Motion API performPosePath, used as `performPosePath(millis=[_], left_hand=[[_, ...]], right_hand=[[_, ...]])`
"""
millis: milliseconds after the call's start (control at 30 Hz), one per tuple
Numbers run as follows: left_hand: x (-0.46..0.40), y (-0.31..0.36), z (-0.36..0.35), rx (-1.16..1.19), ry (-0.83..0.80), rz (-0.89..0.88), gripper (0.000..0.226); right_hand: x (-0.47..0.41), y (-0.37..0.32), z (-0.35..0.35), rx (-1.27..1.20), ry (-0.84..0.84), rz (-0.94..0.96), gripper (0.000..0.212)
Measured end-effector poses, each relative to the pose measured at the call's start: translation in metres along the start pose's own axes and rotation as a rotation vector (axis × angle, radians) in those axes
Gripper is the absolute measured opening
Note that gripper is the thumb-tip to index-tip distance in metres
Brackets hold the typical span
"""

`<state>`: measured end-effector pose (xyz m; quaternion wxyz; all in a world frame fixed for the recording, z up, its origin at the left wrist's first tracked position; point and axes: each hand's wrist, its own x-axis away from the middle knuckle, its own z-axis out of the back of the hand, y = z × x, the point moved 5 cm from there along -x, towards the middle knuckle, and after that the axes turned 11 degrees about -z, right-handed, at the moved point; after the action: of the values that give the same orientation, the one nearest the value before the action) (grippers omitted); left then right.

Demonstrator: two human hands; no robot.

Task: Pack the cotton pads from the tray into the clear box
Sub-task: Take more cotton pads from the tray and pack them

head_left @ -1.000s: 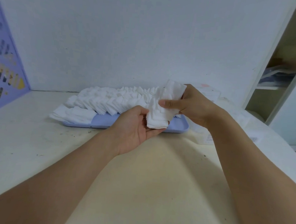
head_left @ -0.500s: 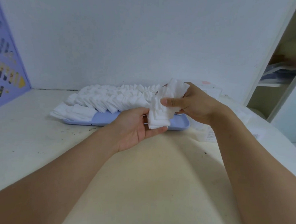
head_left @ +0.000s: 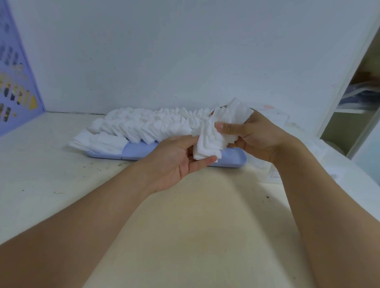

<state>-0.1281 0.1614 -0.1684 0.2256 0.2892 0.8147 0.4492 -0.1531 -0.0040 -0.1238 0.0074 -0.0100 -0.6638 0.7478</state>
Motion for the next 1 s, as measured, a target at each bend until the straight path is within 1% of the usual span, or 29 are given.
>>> performPosePath(millis=[200, 300, 433, 533, 600, 667, 833, 1000], left_hand=[[-0.001, -0.001, 0.001, 0.055, 0.014, 0.012, 0.031], [-0.002, -0.001, 0.002, 0.040, 0.030, 0.006, 0.033], [-0.004, 0.000, 0.005, 0.042, 0.066, -0.008, 0.034], [-0.003, 0.000, 0.005, 0.008, 0.071, -0.014, 0.033], [-0.003, 0.000, 0.005, -0.031, 0.069, -0.012, 0.034], [-0.003, 0.000, 0.005, -0.055, 0.066, -0.014, 0.034], [-0.002, -0.001, 0.004, -0.096, 0.025, -0.013, 0.032], [-0.002, -0.003, 0.005, -0.090, 0.026, -0.005, 0.029]], right_hand=[[0.000, -0.003, 0.001, -0.057, -0.028, 0.042, 0.039], [0.000, -0.006, 0.000, -0.051, -0.010, 0.070, 0.040], [0.003, -0.014, 0.004, -0.109, 0.010, 0.129, 0.029], [0.004, -0.017, 0.010, -0.136, 0.040, 0.150, 0.031], [0.004, -0.016, 0.011, -0.086, 0.027, 0.134, 0.034], [0.003, -0.013, 0.007, 0.021, 0.000, 0.097, 0.036], [-0.001, -0.007, 0.000, 0.182, 0.032, 0.086, 0.021], [0.000, -0.005, -0.002, 0.240, 0.059, 0.061, 0.022]])
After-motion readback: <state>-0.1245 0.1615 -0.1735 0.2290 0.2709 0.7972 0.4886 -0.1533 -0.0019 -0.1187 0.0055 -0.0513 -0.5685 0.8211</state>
